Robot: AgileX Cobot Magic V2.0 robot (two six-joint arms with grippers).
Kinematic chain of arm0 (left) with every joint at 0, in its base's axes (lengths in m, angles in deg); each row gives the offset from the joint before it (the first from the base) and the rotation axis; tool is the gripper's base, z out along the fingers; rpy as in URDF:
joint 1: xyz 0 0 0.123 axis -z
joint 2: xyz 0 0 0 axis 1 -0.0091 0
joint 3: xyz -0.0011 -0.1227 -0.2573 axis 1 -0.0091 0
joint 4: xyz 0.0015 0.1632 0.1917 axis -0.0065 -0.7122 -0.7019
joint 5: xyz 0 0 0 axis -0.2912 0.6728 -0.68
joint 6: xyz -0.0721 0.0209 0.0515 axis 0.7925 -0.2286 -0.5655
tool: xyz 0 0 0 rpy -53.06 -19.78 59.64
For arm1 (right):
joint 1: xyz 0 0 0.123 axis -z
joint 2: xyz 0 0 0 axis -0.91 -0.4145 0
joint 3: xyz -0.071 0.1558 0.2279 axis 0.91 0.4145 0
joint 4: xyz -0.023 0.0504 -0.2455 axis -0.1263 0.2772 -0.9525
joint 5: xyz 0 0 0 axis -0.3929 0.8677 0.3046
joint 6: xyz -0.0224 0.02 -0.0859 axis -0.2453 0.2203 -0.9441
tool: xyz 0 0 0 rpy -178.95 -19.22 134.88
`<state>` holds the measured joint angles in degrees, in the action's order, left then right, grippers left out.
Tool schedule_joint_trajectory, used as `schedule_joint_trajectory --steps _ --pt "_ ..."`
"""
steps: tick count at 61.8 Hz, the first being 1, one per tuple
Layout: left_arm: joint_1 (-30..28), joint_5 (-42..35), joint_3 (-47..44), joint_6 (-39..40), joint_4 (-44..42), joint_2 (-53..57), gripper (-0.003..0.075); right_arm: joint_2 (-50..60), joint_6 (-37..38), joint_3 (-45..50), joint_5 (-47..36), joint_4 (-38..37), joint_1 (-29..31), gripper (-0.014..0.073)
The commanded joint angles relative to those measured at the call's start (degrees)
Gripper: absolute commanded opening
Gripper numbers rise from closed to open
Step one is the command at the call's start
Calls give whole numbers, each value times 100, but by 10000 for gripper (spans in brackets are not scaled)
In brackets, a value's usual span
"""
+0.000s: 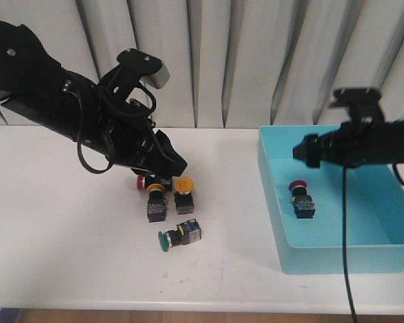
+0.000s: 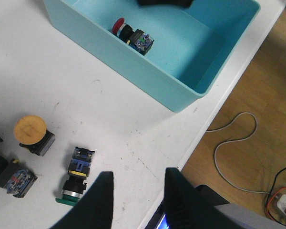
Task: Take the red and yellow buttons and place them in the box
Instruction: 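Move the left gripper to the yellow button and grasp it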
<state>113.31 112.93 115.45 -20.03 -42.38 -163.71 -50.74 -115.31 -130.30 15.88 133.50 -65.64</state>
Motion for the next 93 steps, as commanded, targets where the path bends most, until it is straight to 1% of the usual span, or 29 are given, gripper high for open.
schedule_joint_trajectory --steps 1,13,20,28,33,40,49,55,59,68,74,79,84,93 --pt "4 -147 190 42 67 198 235 935 -87 -149 528 291 2 554" --pt "4 102 190 60 -628 198 235 2281 -464 -145 1826 888 2 522" --pt "4 189 190 60 -792 198 235 3069 -578 -82 2521 1196 2 517" --pt "4 114 190 55 -793 198 235 4011 -638 335 2888 1439 2 517" --pt "4 -69 190 55 -793 198 235 4566 -612 730 2861 1452 2 517" --pt "4 -516 190 75 -787 198 237 5265 -534 1325 2719 1441 13 517" --pt "4 -1288 190 608 -775 198 255 5920 -374 2116 2302 1439 13 517" --pt "4 -1785 190 841 -771 165 299 6174 -306 2559 1947 1434 13 517" --pt "4 -2057 190 893 -677 103 344 6281 -306 2793 1783 1428 13 517" --pt "4 -2529 190 912 -463 -291 480 6329 -306 3104 1690 1446 13 517" --pt "4 -2781 190 1005 -463 -688 550 6329 -306 3203 1642 1423 13 517" --pt "4 -3023 190 1005 -449 -1020 577 6329 -312 3204 1617 1394 13 517" --pt "4 -3262 228 1005 -303 -1391 579 6329 -318 3204 1576 1388 13 517" --pt "4 -3230 692 1105 -35 -1931 579 6329 -331 3204 1578 1355 13 517"
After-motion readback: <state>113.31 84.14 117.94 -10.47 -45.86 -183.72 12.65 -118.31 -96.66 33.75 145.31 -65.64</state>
